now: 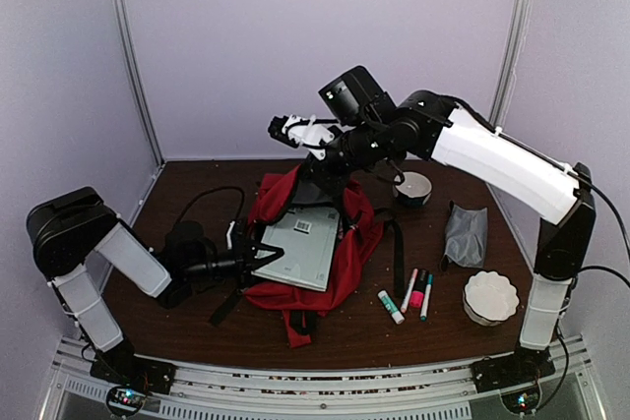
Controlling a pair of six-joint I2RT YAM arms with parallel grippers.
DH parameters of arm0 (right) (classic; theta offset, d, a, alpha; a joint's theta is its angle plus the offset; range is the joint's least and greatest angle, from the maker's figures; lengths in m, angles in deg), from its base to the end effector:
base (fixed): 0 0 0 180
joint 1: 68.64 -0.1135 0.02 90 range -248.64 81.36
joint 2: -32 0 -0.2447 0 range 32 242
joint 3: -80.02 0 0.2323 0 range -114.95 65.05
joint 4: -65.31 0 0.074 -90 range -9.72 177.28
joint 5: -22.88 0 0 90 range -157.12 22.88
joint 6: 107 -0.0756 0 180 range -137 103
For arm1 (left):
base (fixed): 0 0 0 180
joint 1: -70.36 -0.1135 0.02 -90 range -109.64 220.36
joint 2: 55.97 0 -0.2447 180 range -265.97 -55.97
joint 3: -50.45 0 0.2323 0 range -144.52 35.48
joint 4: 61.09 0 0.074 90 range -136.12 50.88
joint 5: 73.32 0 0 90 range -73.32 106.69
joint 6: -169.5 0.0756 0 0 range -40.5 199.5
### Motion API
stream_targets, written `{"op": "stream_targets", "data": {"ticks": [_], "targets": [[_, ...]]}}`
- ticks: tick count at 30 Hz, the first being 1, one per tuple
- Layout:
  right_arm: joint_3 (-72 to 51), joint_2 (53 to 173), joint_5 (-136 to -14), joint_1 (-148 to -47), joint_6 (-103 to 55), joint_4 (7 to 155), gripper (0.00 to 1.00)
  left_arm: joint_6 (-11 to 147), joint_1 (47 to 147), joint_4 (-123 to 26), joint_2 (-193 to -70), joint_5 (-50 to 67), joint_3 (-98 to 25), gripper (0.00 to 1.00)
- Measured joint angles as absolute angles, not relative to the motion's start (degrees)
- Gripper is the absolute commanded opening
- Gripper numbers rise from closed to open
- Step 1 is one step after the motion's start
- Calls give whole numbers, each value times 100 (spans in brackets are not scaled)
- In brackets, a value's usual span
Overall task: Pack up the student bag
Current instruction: Place the book in the largest pocket of the bag.
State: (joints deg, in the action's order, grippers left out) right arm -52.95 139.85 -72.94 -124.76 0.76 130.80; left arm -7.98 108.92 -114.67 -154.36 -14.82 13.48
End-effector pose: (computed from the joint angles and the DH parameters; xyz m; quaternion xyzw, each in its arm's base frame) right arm 0.2272 0.3521 0.3484 -0.5618 0.7117 0.1812 0.3807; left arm 0.2131 -0.2204 0.1327 -0.1380 0.7342 -0.6564 0.1046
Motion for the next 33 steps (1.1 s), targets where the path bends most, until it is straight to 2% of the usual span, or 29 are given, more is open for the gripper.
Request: {"op": "stream_targets", "data": {"ticks": [8, 12, 18, 23, 31, 33], "targets": [[-5080, 13889, -7281, -12535, 106, 13076, 0, -958, 10888, -11926, -15849, -1202, 1174, 0], [-5063, 13857, -7266, -12539, 111, 13078, 0, -1034, 10864, -11904, -15851, -953, 1165, 17], [-5039, 13828, -7229, -12541, 126, 13076, 0, -1098, 10860, -11456, -15593, -770, 1158, 48], [-5039, 13828, -7225, -12544, 128, 13076, 0, -693, 10868, -9784, -14712, -671, 986, 59], [-5039, 13828, -7227, -12552, 128, 13069, 0, 843, 10879, -5835, -13467, -127, -199, 64], [-5039, 13828, -7225, -12552, 126, 13069, 0, 1123, 10884, -5299, -13401, -66, -405, 63]]}}
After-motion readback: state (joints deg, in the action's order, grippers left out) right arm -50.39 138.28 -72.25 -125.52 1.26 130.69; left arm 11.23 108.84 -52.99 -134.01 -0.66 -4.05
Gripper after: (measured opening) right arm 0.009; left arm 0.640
